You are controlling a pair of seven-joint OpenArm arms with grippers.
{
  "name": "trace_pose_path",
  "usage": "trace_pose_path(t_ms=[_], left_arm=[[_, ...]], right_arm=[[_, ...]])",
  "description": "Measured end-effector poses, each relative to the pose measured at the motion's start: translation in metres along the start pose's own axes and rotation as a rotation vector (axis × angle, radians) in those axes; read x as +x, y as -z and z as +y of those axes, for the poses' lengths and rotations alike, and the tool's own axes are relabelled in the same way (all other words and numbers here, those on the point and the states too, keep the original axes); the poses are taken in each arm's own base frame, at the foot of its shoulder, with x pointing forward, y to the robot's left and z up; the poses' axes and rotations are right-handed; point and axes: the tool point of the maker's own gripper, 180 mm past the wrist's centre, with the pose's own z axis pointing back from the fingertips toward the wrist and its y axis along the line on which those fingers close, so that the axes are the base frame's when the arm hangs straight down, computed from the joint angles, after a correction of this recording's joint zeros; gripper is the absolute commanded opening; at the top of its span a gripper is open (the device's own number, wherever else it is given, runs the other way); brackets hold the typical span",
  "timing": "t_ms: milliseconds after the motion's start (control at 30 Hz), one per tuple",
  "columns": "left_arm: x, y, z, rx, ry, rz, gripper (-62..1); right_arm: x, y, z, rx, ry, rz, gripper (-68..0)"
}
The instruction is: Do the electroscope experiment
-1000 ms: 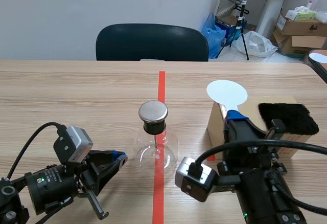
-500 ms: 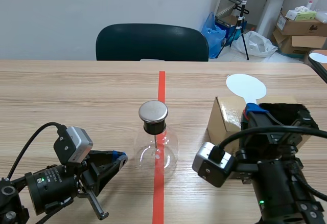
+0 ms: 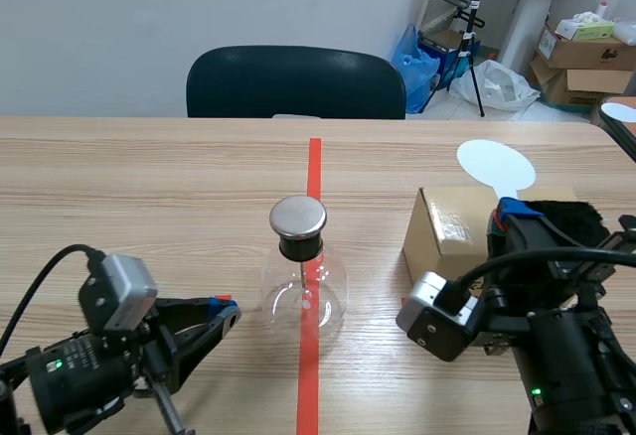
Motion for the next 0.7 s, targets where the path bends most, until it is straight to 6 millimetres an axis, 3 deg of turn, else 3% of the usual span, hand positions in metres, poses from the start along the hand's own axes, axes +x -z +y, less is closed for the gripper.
trace_pose_path(t_ms=[200, 500, 700], left_arm=[[0.025, -0.038, -0.014, -0.022, 0.013, -0.052, -57.7], [0.081, -0.092, -0.056, -0.244, -0.112, -0.135, -57.7], [0.108, -0.117, -0.051, -0.238, -0.114, -0.191, -57.7]], right_arm=[[-0.006, -0.010, 0.026, 0.073, -0.011, 0.000, -66.5], [-0.009, -0.009, 0.054, 0.137, -0.046, -0.013, -66.5], [-0.009, -0.010, 0.064, 0.162, -0.062, -0.023, -66.5]])
